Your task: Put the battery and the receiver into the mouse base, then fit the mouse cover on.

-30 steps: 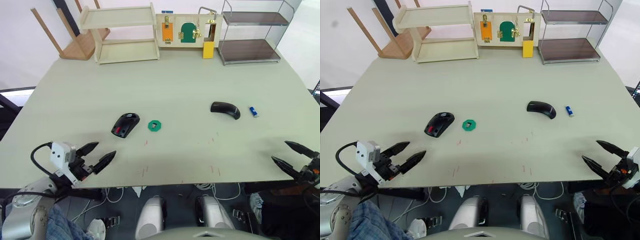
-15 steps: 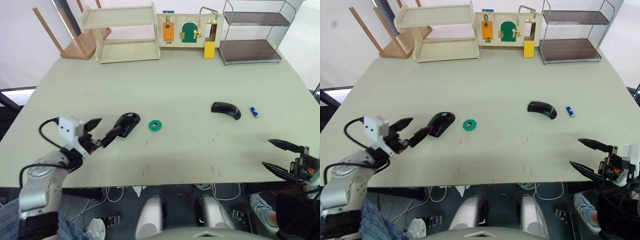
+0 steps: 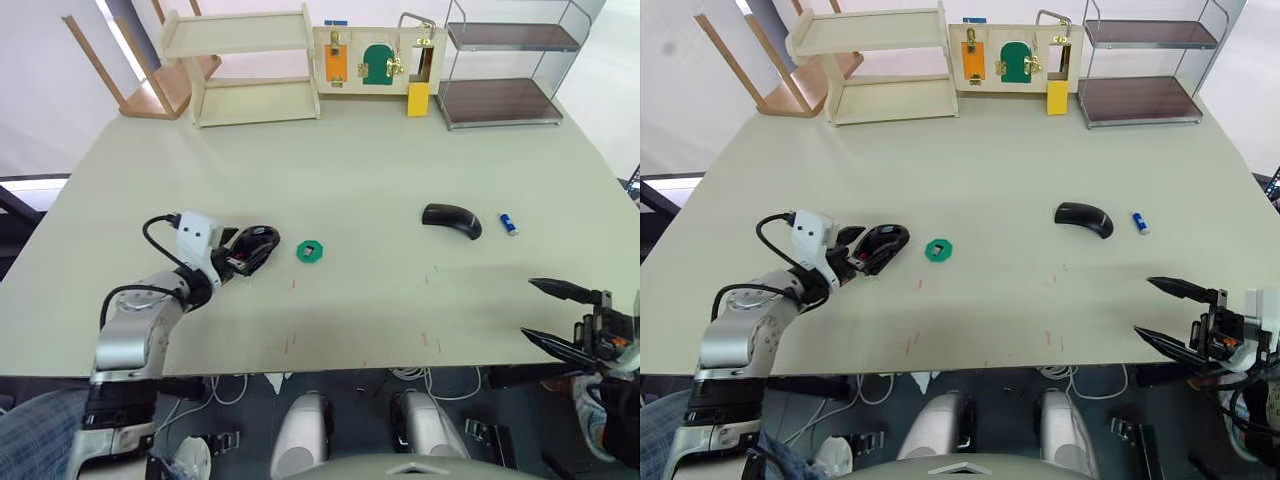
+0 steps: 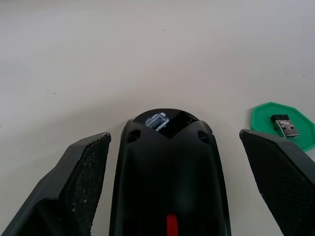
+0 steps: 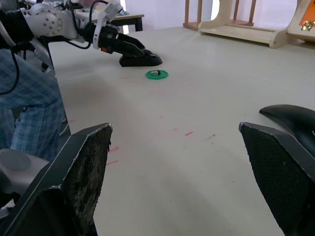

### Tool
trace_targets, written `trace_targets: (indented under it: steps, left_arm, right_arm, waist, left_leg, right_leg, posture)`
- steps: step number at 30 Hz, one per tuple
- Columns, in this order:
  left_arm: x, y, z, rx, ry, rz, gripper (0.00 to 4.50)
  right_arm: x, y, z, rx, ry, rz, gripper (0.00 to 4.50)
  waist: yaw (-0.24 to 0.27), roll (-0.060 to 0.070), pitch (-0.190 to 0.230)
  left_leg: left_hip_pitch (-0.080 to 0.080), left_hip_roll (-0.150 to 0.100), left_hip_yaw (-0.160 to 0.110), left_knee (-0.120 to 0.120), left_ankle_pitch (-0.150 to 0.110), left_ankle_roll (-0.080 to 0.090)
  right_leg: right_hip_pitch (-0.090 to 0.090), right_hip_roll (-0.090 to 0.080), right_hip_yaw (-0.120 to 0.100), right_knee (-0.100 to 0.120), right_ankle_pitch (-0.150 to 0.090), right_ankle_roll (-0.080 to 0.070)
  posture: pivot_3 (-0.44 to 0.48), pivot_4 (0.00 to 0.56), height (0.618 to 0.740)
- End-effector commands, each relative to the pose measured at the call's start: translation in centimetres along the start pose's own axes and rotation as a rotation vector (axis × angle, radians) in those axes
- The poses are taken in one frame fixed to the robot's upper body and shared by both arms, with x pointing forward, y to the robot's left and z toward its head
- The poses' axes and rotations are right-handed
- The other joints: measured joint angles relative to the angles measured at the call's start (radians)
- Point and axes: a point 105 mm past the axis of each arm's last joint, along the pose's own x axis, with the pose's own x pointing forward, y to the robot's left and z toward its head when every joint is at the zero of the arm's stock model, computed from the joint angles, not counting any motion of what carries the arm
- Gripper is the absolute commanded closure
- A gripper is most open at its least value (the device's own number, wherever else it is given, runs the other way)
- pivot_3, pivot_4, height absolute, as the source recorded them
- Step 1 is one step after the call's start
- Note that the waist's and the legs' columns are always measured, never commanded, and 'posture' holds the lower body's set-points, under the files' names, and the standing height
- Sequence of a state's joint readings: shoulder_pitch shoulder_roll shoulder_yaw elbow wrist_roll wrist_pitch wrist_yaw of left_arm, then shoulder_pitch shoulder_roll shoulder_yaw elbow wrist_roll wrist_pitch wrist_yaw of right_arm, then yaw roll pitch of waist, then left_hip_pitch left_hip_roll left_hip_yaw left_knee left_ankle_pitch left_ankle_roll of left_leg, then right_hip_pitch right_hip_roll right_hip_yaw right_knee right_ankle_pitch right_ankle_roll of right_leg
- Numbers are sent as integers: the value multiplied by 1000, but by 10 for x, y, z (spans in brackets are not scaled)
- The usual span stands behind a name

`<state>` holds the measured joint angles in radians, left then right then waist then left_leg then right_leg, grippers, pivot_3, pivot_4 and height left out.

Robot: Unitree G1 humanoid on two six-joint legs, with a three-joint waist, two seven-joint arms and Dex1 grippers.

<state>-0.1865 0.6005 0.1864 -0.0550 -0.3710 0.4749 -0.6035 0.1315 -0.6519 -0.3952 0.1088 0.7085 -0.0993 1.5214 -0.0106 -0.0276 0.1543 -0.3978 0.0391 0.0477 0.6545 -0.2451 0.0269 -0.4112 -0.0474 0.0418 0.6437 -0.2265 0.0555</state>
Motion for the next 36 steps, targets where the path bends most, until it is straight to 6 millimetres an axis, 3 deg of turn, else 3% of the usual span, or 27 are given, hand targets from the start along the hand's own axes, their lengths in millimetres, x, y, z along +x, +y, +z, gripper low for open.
trace_targets:
  steps: [1, 22, 25, 27, 33, 36]
  left_arm:
    - [7, -3, 0, 13, 27, 13, 0]
    - [13, 3, -23, -29, 138, 21, 0]
    - [12, 4, -26, -32, 144, 25, 1185]
    - [11, 4, -28, -31, 147, 26, 1445]
    - [1, 10, -21, 38, 139, -4, 1448]
    - [-4, 9, 3, 74, 56, -62, 1486]
  right_arm:
    - [-3, 2, 5, -41, -18, -2, 172]
    - [-6, 2, 3, -72, -42, -9, 172]
    - [-6, 2, 2, -73, -43, -9, 0]
    - [-6, 2, 1, -72, -46, -8, 0]
    - [-5, 3, 0, -76, -57, 6, 0]
    - [-4, 3, 0, -75, -61, 12, 0]
  waist:
    - [0, 0, 0]
    - [0, 0, 0]
    - [0, 0, 0]
    - [0, 1, 0]
    - [-3, 1, 0]
    - [-3, 1, 0]
  left_leg:
    - [0, 0, 0, 0, 0, 0]
    - [1, 0, 0, 0, 0, 0]
    - [1, 0, 0, 0, 0, 0]
    - [1, 0, 0, 0, 0, 0]
    - [1, 0, 0, 0, 0, 0]
    - [1, 0, 0, 0, 0, 0]
  right_leg:
    - [0, 0, 0, 0, 0, 0]
    - [1, 0, 0, 0, 0, 0]
    - [1, 0, 0, 0, 0, 0]
    - [1, 0, 0, 0, 0, 0]
    - [1, 0, 0, 0, 0, 0]
    - [0, 0, 0, 0, 0, 0]
  posture:
    - [0, 150, 740]
    - [0, 150, 740]
    - [0, 150, 740]
    - [0, 150, 740]
    - [0, 150, 740]
    - [0, 150, 740]
